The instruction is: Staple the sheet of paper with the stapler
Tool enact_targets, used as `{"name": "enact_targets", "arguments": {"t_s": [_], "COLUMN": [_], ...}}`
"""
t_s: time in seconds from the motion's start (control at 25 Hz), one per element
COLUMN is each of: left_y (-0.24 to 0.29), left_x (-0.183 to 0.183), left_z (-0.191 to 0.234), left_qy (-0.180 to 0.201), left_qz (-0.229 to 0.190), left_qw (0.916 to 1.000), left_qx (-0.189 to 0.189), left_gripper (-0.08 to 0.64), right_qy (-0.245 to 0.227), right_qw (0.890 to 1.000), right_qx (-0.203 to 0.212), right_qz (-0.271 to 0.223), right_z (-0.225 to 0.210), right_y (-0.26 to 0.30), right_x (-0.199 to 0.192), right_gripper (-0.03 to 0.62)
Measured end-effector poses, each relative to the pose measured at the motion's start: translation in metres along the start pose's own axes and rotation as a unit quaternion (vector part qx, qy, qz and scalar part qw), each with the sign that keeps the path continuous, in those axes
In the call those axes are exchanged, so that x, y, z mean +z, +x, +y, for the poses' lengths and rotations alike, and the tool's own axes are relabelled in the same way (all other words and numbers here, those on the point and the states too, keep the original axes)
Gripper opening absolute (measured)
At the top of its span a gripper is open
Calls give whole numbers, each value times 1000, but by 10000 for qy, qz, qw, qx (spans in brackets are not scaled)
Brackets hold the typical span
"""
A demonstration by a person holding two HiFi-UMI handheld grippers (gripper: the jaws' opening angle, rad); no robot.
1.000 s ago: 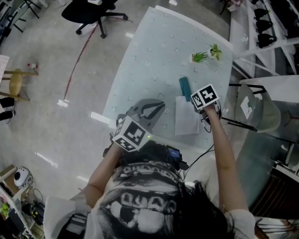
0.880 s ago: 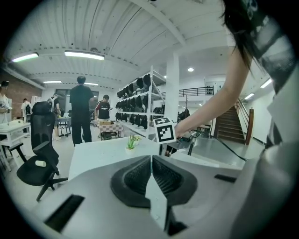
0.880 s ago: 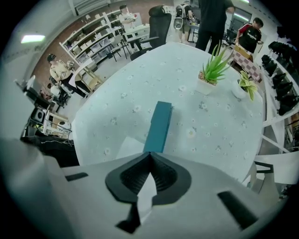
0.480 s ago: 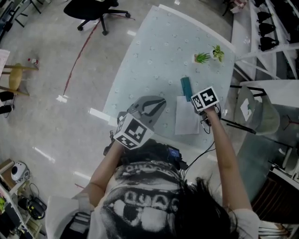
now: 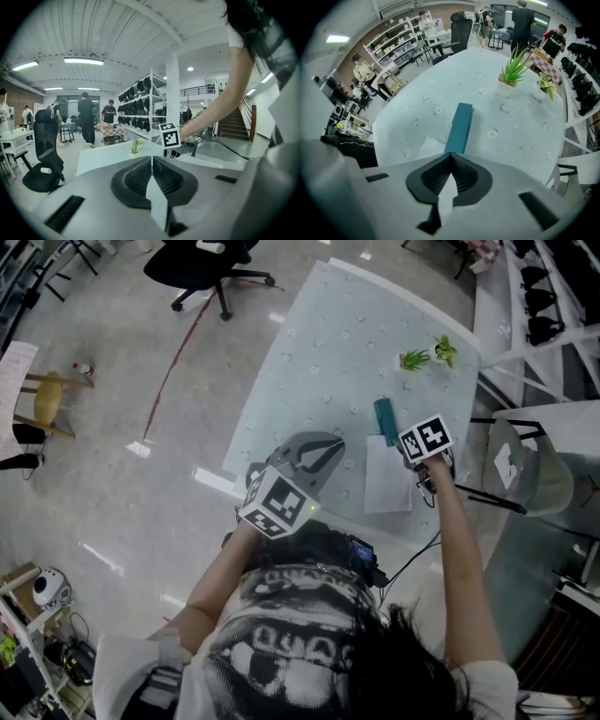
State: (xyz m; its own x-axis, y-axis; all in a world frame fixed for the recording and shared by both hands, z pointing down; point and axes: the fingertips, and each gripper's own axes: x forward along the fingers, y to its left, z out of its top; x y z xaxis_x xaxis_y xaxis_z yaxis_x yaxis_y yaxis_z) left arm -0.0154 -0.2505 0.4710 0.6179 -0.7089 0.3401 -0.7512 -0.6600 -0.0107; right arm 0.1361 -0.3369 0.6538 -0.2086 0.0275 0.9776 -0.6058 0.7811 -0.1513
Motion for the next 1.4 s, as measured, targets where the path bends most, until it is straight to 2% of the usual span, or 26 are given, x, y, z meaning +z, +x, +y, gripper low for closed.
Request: {"name": "enact_targets", "arguments": {"t_s": [0.24, 0.44, 0.52, 0.72, 0.96, 1.16, 1.4], "left_y": [-15, -23, -28, -41, -46, -51, -61], "left_x": [8, 5, 4, -5, -16, -18, -24], "left_z": [-5, -10, -12, -17, -31, -52, -86], "left_qy": [185, 251, 309, 393, 458, 557, 510], "left_qz": [9, 15, 16, 55, 116, 156, 258], "left_qw": [9997, 9991, 9985, 9965, 9938, 9924, 9944], "left_qx": [-129, -347, -454, -740, -1010, -1086, -887], "left_gripper": [9, 9, 9, 9, 9, 9, 9], "right_qy": [291, 798, 1031, 1566, 1875, 2013, 1781], "right_qw": [9962, 9838, 9738, 9373, 9046, 8871, 8775], "right_qx": [-239, -322, -426, -482, -506, -522, -535], "right_qz": [-791, -1572, -1981, -3077, -3795, -4121, -4421], "right_z": [4, 15, 26, 70, 125, 157, 186], "right_y": [-19, -35, -46, -76, -93, -102, -118], "right_x": [5, 4, 4, 6, -1, -18, -47], "right_gripper": [2, -2, -2, -6, -6, -6, -6]}}
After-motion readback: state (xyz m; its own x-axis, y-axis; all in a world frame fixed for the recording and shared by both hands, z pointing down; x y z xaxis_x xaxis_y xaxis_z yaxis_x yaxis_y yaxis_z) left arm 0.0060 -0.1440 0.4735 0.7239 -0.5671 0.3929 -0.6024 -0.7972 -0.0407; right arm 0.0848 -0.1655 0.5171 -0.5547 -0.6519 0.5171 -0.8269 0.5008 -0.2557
